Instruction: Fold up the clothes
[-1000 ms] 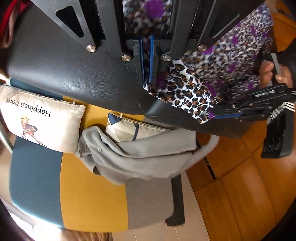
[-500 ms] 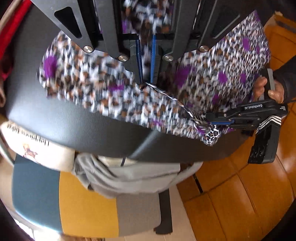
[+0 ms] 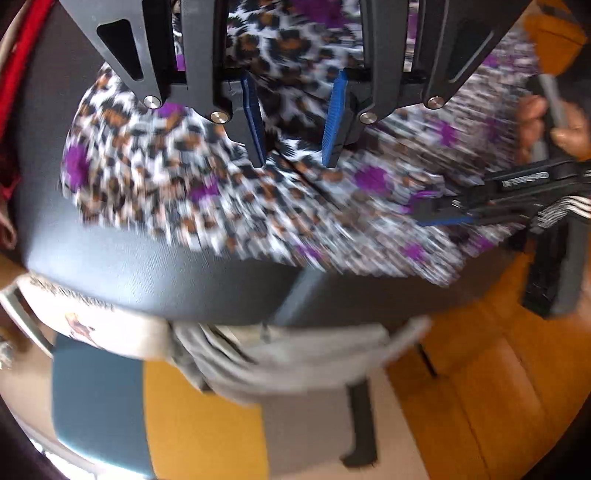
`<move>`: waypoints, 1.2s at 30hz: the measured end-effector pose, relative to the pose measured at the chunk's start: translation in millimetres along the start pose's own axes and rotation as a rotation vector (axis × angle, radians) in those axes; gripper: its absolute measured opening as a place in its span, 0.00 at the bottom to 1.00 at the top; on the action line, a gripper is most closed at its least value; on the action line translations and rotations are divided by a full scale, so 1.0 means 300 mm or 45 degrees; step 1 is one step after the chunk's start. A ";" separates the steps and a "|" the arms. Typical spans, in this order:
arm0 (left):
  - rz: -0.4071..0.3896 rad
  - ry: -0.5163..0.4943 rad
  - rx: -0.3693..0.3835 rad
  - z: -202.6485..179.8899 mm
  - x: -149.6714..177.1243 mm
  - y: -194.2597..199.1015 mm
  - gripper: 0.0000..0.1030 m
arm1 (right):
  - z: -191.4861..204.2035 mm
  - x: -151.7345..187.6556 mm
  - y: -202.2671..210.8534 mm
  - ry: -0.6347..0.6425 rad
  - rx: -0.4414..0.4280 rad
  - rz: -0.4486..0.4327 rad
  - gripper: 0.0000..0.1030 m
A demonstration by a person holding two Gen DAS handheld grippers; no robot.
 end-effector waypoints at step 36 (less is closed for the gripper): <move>-0.088 -0.074 -0.485 0.338 0.502 0.795 0.25 | 0.516 0.153 0.260 0.256 -0.156 -0.087 0.74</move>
Point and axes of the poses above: each gripper's, at about its wrist camera, not at the fingertips, and y roughly against the way its jaws point, z to its left, x to its underside, the point moved 7 cm from there along -y, roughly the way its jaws point, and after that the axes turned 13 degrees about -z, right-handed, at the moved point
